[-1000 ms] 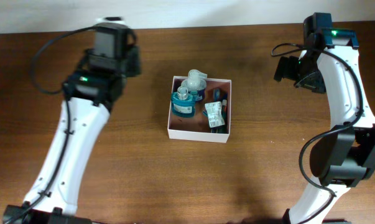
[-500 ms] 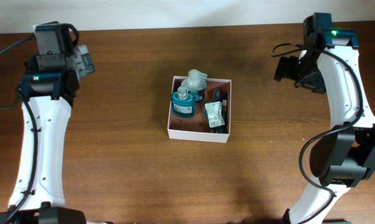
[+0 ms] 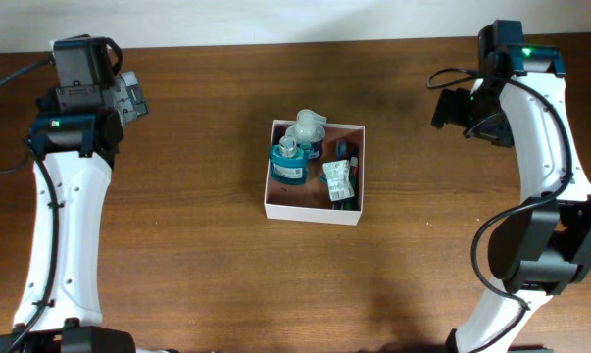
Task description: Pack container
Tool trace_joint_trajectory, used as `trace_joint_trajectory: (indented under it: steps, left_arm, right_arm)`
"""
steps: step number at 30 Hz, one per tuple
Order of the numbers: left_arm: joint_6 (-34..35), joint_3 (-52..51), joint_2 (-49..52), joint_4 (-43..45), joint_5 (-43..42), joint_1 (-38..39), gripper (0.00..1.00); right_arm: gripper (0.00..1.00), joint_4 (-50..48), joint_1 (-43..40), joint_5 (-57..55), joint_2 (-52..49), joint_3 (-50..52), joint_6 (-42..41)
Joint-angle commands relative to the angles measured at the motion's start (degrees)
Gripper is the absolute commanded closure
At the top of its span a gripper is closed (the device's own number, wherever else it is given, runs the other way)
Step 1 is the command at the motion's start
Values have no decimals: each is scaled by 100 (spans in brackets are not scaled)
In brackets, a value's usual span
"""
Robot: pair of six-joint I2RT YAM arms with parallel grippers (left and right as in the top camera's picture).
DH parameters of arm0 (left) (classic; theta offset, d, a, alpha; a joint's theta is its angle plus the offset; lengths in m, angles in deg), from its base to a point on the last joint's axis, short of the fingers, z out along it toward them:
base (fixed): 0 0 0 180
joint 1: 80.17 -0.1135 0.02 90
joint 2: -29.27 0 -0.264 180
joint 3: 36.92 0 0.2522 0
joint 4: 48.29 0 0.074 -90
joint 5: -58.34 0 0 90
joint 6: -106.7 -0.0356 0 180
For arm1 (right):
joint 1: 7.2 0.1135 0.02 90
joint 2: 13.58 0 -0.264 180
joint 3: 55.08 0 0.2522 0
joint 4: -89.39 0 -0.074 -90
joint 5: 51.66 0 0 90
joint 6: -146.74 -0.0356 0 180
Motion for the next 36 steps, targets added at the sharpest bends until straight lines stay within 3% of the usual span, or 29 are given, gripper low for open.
trace_joint_trajectory:
  steps: [1, 23, 26, 34, 36]
  left_arm:
    - [-15, -2, -7, -4, 55, -13, 1]
    - [-13, -2, -7, -4, 55, -13, 1]
    - [-15, -2, -7, -4, 55, -13, 1]
    - [-13, -2, -7, -4, 55, -13, 1]
    - [-13, -2, -7, -4, 55, -13, 1]
  right_arm:
    - [2, -4, 0, -50, 83, -57, -7]
    - [2, -122, -4, -321, 83, -57, -9]
    - [1, -831, 50, -286, 85, -57, -4]
    - [2, -4413, 433, -409, 459, -59, -4]
    - [2, -4664, 529, -660, 667, -57, -7]
